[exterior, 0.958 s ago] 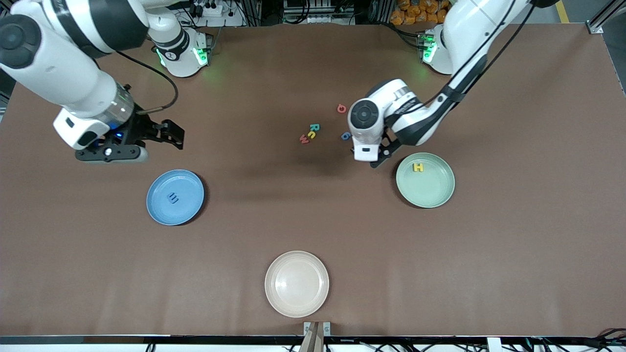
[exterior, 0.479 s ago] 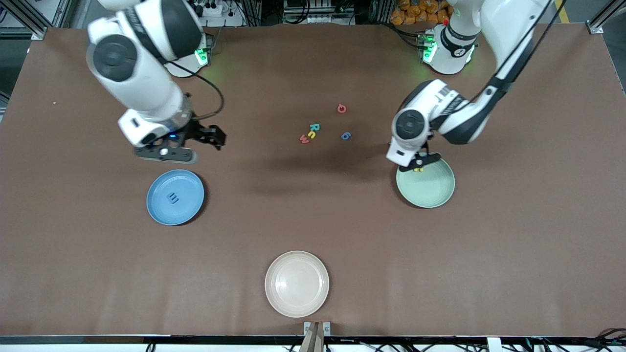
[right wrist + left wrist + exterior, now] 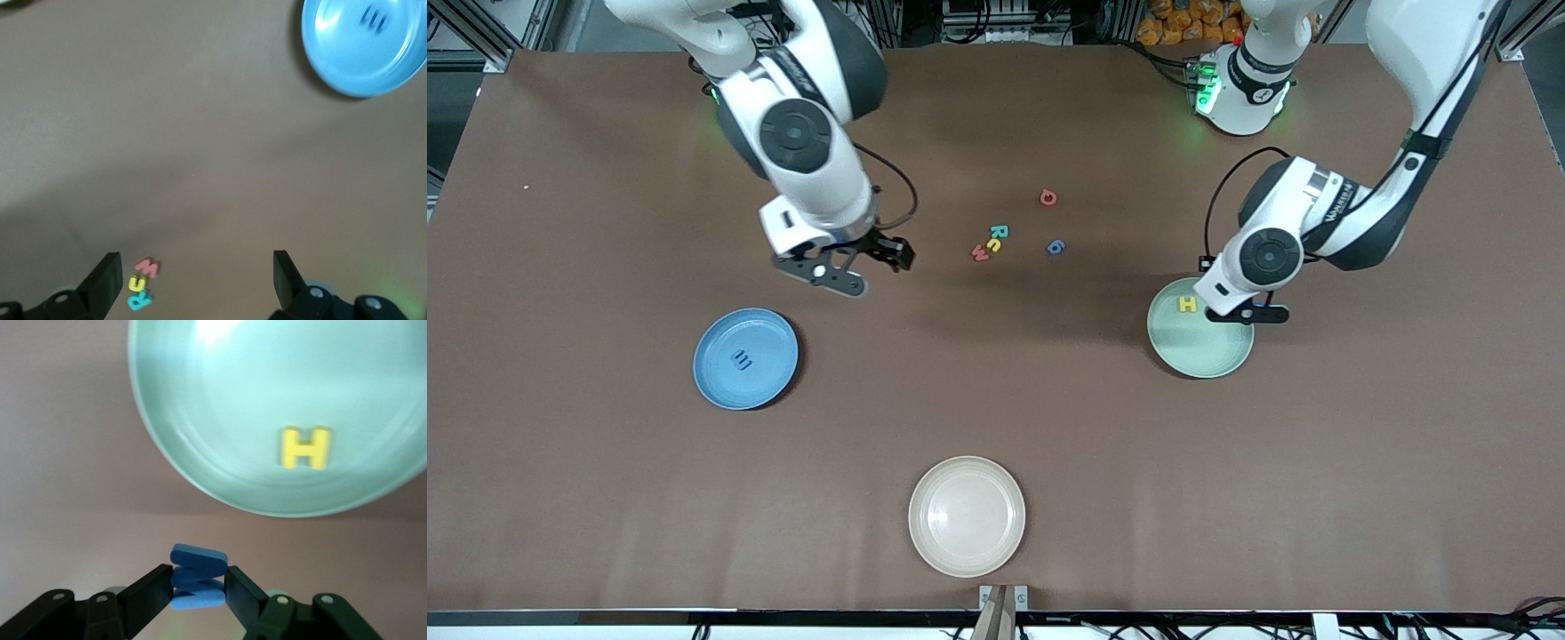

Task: Sort upper and lower case letters into plates
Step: 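Release the M onto the green plate while the right gripper grasps pink w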

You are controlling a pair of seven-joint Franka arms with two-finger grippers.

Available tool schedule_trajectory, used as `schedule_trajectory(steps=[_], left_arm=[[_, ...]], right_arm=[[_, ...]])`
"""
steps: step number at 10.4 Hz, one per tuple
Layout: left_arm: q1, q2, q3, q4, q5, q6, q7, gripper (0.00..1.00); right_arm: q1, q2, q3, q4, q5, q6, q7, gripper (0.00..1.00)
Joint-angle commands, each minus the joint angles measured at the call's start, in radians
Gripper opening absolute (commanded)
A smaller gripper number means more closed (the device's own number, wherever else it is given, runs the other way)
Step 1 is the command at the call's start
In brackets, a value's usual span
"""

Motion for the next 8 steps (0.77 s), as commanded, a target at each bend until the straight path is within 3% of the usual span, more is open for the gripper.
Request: schedule_trajectory(steps=[1,5,8], left_arm=[[0.002,-0.013,-0.029,-0.023,-0.016,0.100,0.019,0.09],[0.021,0.047,-0.024,-0.023,0.067,0.172,0.049,0.09],[0.056,0.061,-0.024,-0.022,0.081,0.184,0.065,0.17]], right_arm=[[0.073,0.021,0.006,-0.106,-0.015,0.146,0.209,1.00],[0.184,0.159,0.019,-0.155,-0.018,0.373,0.611,0.98],[0.204,0.205,0.019,-0.211,-0.024,0.464,0.670,0.94]])
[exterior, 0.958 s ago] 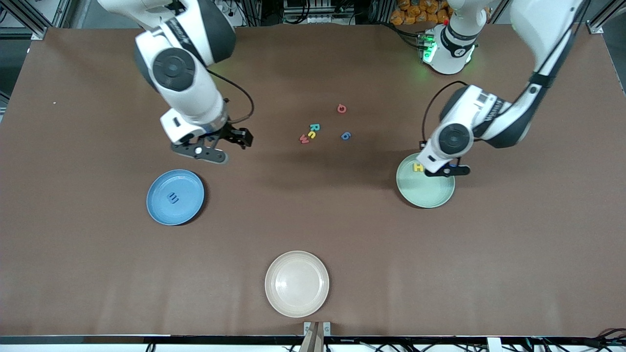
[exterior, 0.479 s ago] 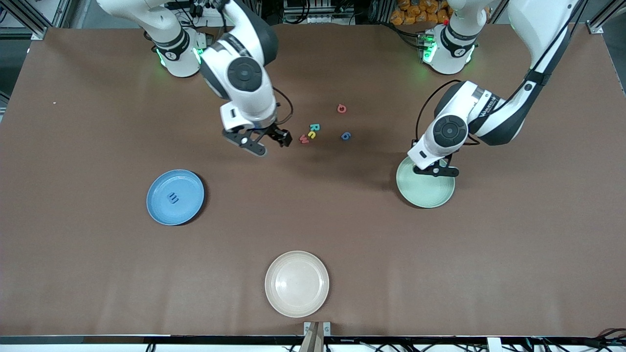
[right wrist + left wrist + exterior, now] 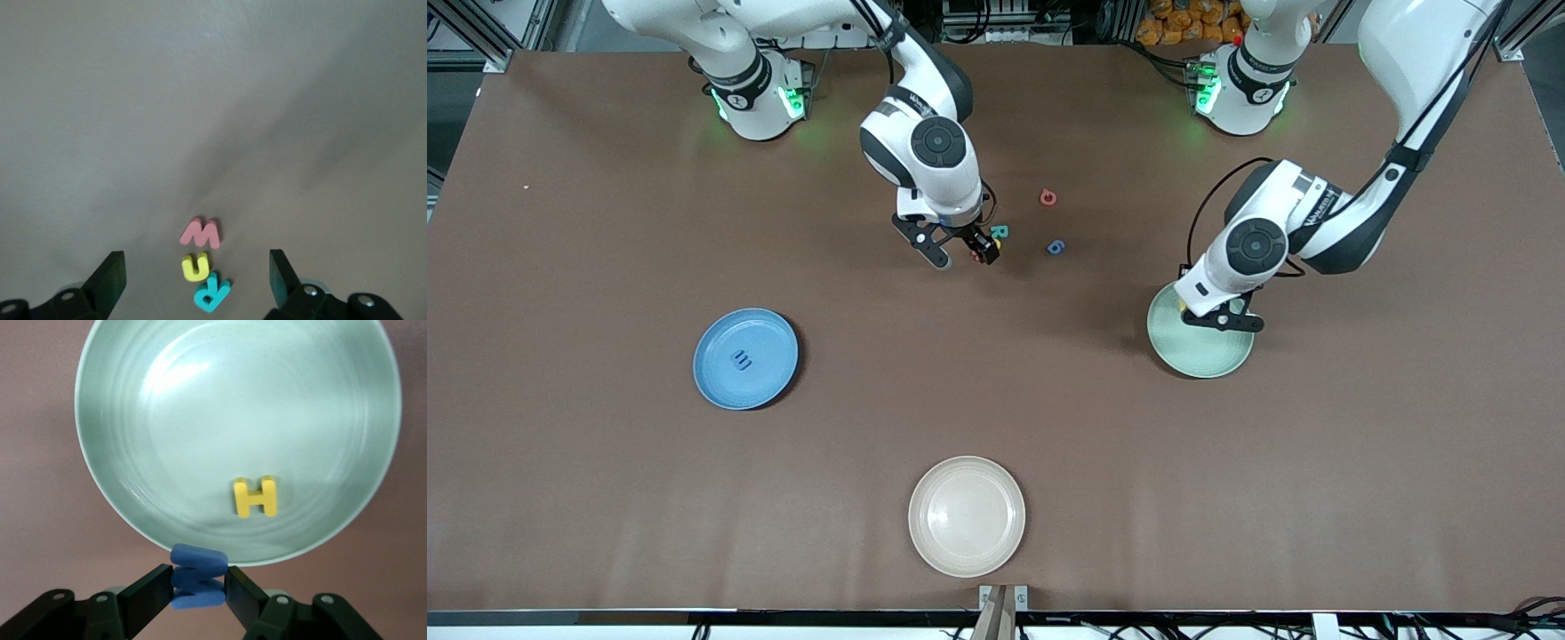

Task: Sort upper and lower case letters into plates
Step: 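Release the M onto the green plate while the right gripper grasps pink w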

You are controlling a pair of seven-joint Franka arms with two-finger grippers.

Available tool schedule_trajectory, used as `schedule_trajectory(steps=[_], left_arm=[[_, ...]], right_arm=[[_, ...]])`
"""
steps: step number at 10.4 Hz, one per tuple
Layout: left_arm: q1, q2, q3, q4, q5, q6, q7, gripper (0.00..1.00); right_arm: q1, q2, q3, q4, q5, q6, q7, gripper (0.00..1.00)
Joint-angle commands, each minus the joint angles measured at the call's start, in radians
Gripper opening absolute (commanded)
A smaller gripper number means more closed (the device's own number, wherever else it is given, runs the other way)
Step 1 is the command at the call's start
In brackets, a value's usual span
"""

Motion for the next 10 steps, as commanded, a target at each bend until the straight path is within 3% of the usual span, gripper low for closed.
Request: schedule_trajectory(steps=[1,2,4,5,7,10], left_arm=[[0.013,0.004,-0.008,0.002,0.023,0.014,0.041,0.18],[0.016,0.004,-0.008,0.005,0.023,0.014,0.065,0.23],[0.016,0.007,-0.007,0.007,0.023,0.014,0.073,0.23],[0.015,0.007,-0.007,0.007,0.023,0.015,0.075,0.39],[0.013,0.007,-0.007,0.011,0.023,0.015,0.073,1.00],[0.013,0.007,-0.007,0.010,0.020,0.015,0.072,1.00]], right_arm=[[0.008,0.035,0.003,-0.014,-0.046,0.039,0.076,0.94],[0.009,0.055,0.003,-0.012,-0.075,0.074,0.134,0.93],[0.011,0.075,0.003,-0.009,-0.094,0.102,0.182,0.92],[0.018,0.087,0.003,-0.008,-0.100,0.110,0.201,0.92],[0.028,0.115,0.003,-0.006,-0.141,0.143,0.262,0.89],[0.040,0.129,0.003,-0.004,-0.150,0.173,0.301,0.83]])
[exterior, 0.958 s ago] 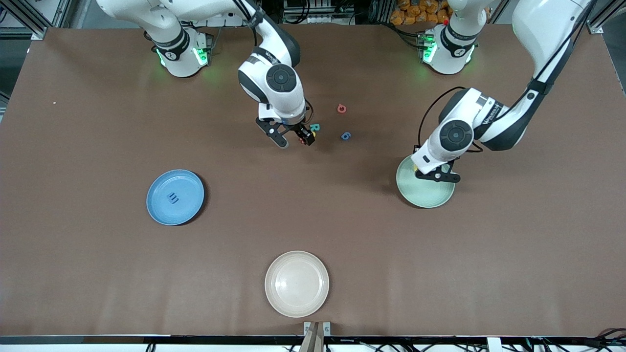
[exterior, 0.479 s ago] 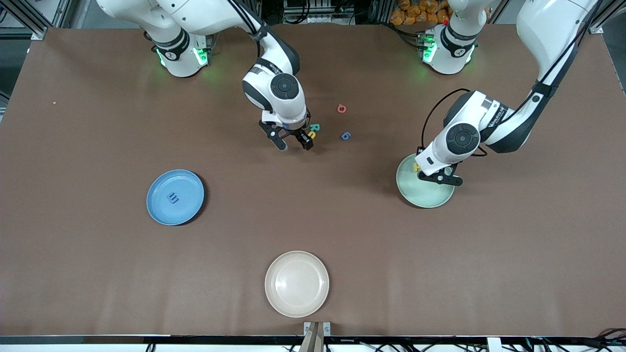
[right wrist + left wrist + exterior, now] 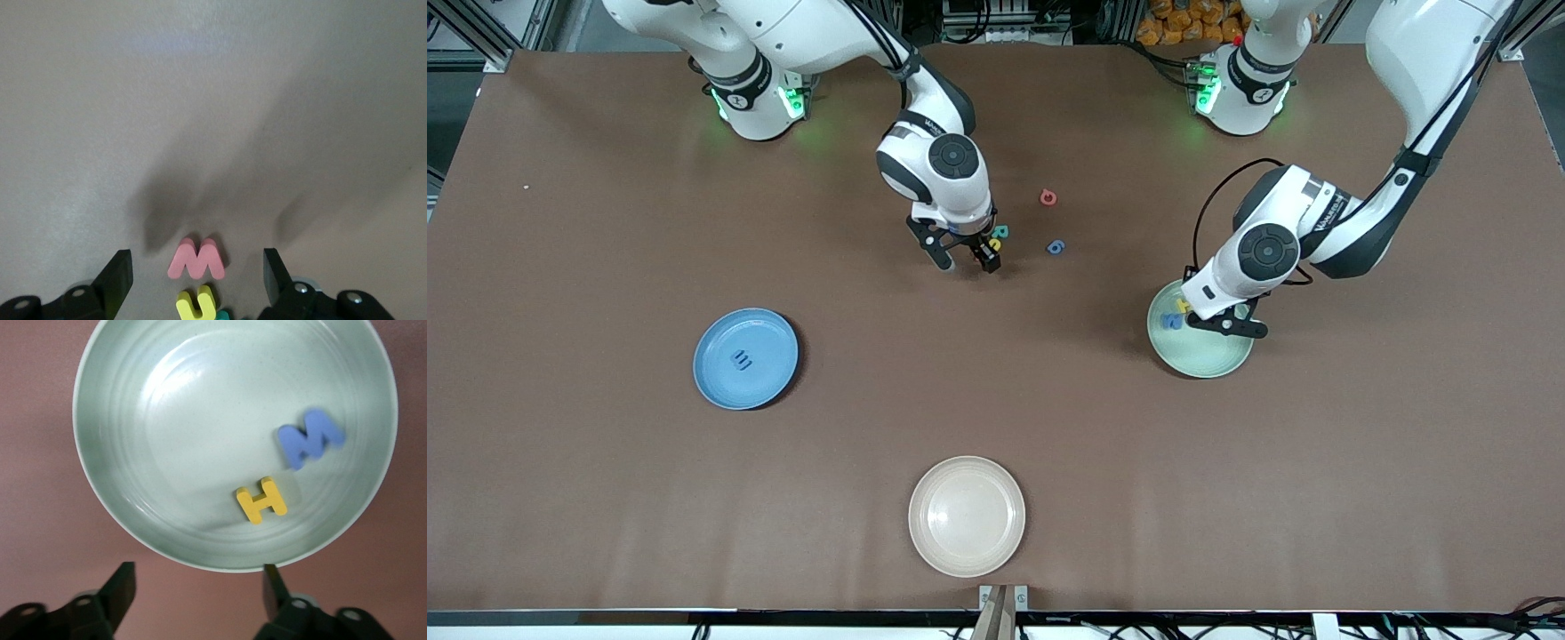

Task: Sort upper and lower case letters into plates
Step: 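Release the M onto the green plate while the right gripper grasps pink w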

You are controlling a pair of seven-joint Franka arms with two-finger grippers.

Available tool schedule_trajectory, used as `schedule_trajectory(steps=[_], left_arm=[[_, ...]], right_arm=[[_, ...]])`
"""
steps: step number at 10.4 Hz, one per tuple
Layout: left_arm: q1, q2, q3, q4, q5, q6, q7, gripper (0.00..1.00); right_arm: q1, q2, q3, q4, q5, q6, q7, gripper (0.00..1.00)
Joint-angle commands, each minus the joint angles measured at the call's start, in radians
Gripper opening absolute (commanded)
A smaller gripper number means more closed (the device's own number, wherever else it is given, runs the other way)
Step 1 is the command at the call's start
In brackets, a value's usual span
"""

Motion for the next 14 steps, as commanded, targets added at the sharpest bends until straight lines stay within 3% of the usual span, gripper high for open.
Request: schedule_trajectory(steps=[1,4,7,10,12,14], left_arm=[[0.004,0.002,-0.007,0.005,0.013,0.004,0.007,1.00],[-0.003,0.002,-0.009,0.007,-0.016,0.004,-0.007,1.00],[-0.008,0.001,-0.010,0.021,-0.102,0.004,-0.009,1.00],[-0.112,-0.001,-0.015,0.033,-0.116,0.004,-0.244,1.00],[-0.163,0.013,-0.015,0.062,-0.118,0.004,-0.353,1.00],[-0.201,0.033,-0.015,0.085,-0.119,0.004,-0.425,1.00]], right_arm=[[0.006,0.018,0.002,0.006,-0.031,0.027,0.051,0.79],[0.006,0.023,0.002,0.007,-0.032,0.032,0.051,0.67],[0.006,0.026,0.002,0.009,-0.032,0.033,0.051,0.63],[0.006,0.035,0.004,0.020,-0.032,0.032,0.051,0.61],[0.006,0.038,0.002,0.029,-0.032,0.032,0.051,0.53],[0.006,0.041,0.004,0.029,-0.060,0.032,0.051,0.35]])
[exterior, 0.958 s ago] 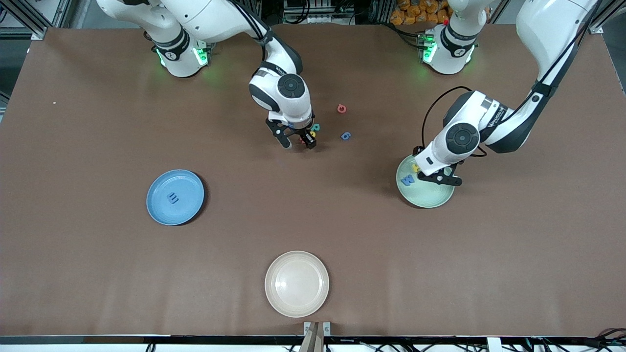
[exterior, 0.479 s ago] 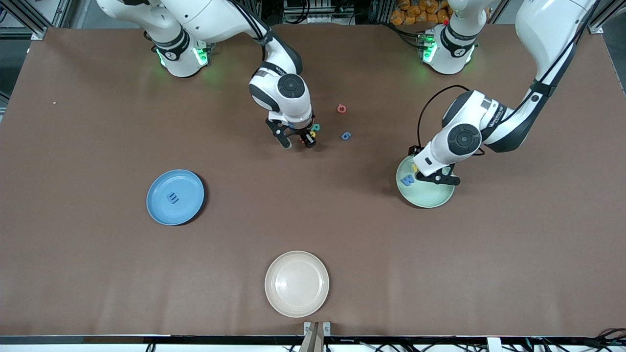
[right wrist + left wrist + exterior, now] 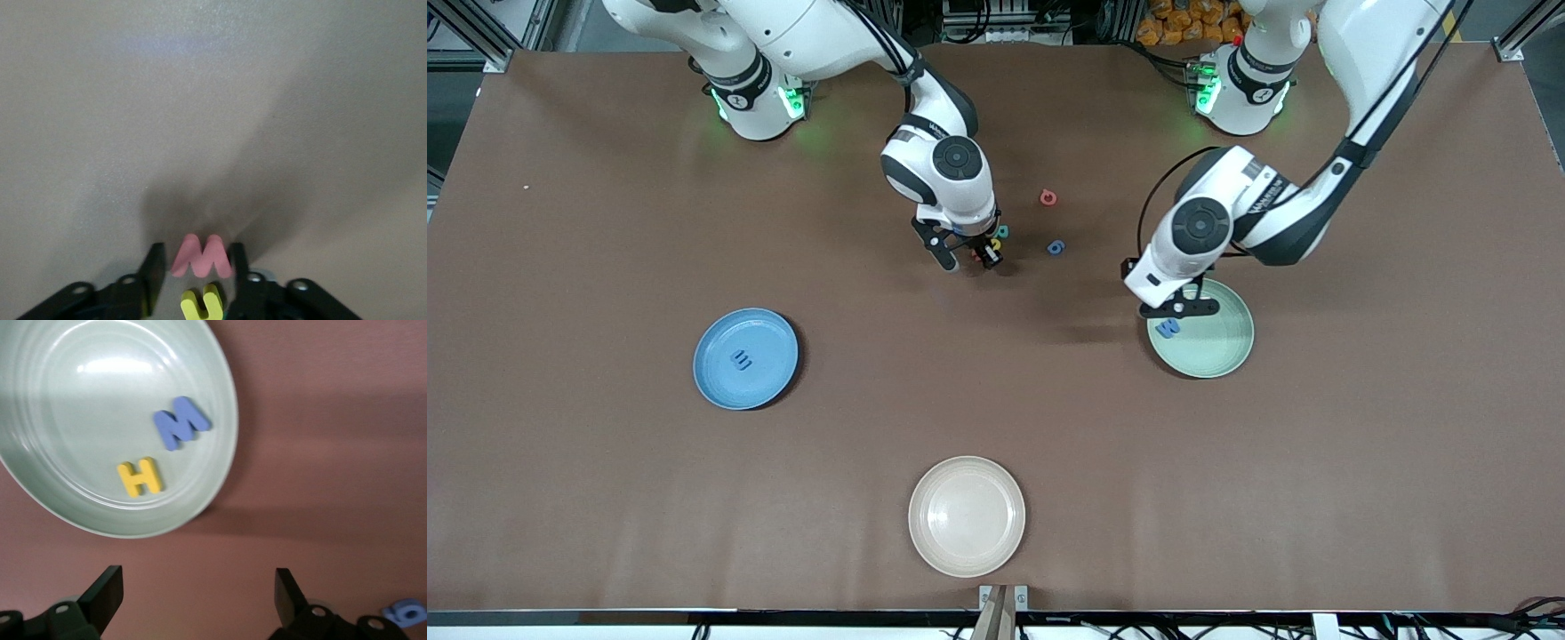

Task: Sort upper and lower case letters into plates
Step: 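Carry the pink w to the blue plate while the left gripper returns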

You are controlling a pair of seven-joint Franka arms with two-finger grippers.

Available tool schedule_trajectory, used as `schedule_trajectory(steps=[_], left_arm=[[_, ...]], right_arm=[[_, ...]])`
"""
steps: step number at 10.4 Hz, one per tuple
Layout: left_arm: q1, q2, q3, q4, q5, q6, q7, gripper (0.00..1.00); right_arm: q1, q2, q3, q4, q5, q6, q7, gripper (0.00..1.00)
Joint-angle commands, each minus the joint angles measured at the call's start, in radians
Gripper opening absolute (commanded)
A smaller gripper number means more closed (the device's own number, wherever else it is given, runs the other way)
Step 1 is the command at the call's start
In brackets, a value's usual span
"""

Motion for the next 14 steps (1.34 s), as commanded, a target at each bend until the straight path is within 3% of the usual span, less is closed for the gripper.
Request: schedule_trajectory(steps=[1,2,6,8,10,12,14], left_arm=[[-0.039,0.036,0.001,0.043,-0.016,-0.005,-0.085,1.00],[-0.048,0.045,0.001,0.061,-0.016,-0.005,-0.113,1.00],[-0.084,0.081,0.001,0.103,-0.022,-0.005,-0.196,1.00],[-0.090,0.091,0.002,0.113,-0.057,-0.005,-0.207,1.00],[-0.101,0.125,0.001,0.112,-0.059,0.074,-0.294,1.00],[-0.177,0.133,0.005,0.121,-0.054,0.104,-0.400,1.00],[-0.177,0.153,0.010,0.119,-0.033,0.104,-0.382,1.00]], right_arm=[[0.002,0.022,0.004,0.013,-0.065,0.009,0.039,0.18],[0.000,0.016,0.008,0.013,-0.065,0.000,0.039,0.00],[-0.061,-0.044,0.019,0.015,-0.065,-0.085,-0.039,0.00],[-0.150,-0.099,0.060,0.018,-0.057,-0.165,-0.125,0.00],[-0.241,-0.141,0.070,0.021,-0.056,-0.236,-0.264,0.00],[-0.364,-0.182,0.076,0.016,-0.051,-0.274,-0.433,0.00],[-0.479,-0.201,0.071,0.016,-0.043,-0.297,-0.623,0.00]])
